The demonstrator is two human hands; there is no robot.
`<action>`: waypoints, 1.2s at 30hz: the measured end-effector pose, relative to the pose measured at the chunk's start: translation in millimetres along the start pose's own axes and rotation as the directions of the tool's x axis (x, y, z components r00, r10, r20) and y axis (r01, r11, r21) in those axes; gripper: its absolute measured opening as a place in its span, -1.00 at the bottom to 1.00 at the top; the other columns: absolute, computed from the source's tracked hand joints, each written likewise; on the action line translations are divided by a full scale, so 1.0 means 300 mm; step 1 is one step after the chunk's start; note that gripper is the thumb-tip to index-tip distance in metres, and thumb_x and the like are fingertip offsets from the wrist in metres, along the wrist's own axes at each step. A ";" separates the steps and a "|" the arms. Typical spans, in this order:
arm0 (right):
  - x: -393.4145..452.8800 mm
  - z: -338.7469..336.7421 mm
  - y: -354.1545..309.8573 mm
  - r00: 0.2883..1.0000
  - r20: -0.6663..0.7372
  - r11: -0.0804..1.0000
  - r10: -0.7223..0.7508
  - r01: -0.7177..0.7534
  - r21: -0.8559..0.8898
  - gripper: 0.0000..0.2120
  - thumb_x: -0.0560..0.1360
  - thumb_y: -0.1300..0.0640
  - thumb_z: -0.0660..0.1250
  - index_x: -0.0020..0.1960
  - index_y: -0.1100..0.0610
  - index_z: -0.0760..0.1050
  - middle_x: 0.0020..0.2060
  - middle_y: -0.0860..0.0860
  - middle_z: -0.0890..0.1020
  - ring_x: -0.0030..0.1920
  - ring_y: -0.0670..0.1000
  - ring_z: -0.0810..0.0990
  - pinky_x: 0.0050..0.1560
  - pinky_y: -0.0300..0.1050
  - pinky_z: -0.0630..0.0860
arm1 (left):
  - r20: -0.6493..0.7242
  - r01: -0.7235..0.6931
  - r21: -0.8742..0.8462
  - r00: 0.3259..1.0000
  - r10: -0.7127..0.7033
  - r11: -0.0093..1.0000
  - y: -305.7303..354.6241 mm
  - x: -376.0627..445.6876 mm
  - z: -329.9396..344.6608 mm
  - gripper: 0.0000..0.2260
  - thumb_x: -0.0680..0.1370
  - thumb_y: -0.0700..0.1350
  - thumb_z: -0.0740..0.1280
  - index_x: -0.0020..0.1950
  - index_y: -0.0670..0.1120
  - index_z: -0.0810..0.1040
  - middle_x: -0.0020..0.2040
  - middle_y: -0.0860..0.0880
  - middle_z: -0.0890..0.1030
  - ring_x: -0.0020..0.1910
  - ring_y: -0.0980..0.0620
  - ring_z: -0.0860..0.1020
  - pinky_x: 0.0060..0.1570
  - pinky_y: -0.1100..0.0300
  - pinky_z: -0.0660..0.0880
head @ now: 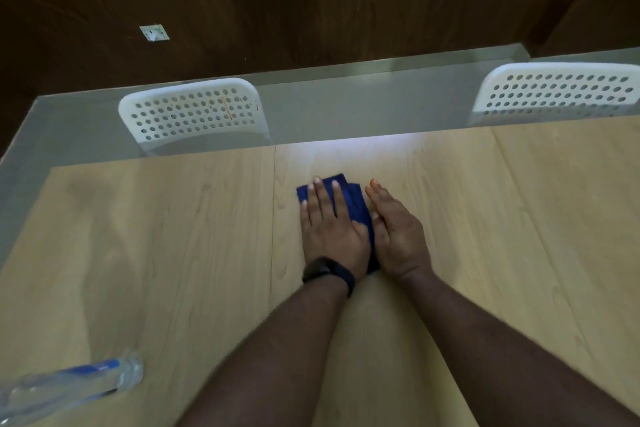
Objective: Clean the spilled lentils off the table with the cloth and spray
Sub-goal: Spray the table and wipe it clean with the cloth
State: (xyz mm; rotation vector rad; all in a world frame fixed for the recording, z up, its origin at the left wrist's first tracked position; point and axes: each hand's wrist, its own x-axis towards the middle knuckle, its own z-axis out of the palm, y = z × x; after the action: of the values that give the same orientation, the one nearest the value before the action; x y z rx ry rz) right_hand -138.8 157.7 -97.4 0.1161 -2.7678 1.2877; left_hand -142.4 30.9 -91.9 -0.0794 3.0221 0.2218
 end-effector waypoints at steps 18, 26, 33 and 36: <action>0.067 0.025 -0.135 0.981 0.119 0.867 0.156 -0.078 -0.493 -0.42 0.66 -0.05 0.00 0.68 -0.02 0.18 0.67 -0.07 0.18 0.66 -0.07 0.08 0.58 -0.06 0.19 | 0.006 -0.046 -0.005 0.999 0.046 0.999 -0.169 0.026 -0.025 -0.35 0.67 0.22 -0.21 0.68 -0.01 -0.32 0.68 -0.13 -0.31 0.66 -0.10 -0.30 0.64 -0.08 -0.17; 0.084 0.100 -0.124 0.980 0.109 0.798 0.165 -0.068 -0.598 -0.43 0.71 -0.10 -0.09 0.69 0.03 0.11 0.68 0.03 0.15 0.68 0.04 0.04 0.65 0.09 0.06 | -0.016 -0.124 0.022 0.992 0.124 0.992 -0.192 0.247 -0.020 -0.34 0.67 0.23 -0.15 0.70 0.00 -0.24 0.70 -0.13 -0.21 0.68 -0.10 -0.19 0.64 -0.07 -0.18; 0.088 0.116 -0.102 0.986 0.139 0.824 0.098 -0.002 -0.566 -0.44 0.74 -0.11 -0.17 0.71 -0.03 -0.06 0.70 -0.02 0.02 0.69 0.00 -0.12 0.67 0.12 -0.07 | 0.006 -0.103 0.015 0.995 0.103 0.995 -0.170 0.401 -0.047 -0.36 0.70 0.23 -0.10 0.71 -0.01 -0.19 0.71 -0.14 -0.18 0.68 -0.11 -0.17 0.64 -0.08 -0.17; 0.090 0.115 -0.105 0.984 0.145 0.815 0.103 0.000 -0.579 -0.44 0.73 -0.11 -0.19 0.71 -0.02 -0.05 0.70 -0.02 0.02 0.69 0.00 -0.12 0.67 0.12 -0.07 | -0.005 -0.053 -0.028 0.999 0.053 0.998 -0.190 0.303 -0.044 -0.35 0.69 0.23 -0.13 0.71 -0.01 -0.21 0.70 -0.15 -0.22 0.68 -0.13 -0.21 0.64 -0.08 -0.17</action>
State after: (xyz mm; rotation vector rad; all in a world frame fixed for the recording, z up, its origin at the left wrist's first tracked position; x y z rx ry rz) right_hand -164.0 110.2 -92.4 0.1095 -3.1865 0.3967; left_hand -230.5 -31.3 -97.3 -0.0027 3.0277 0.2691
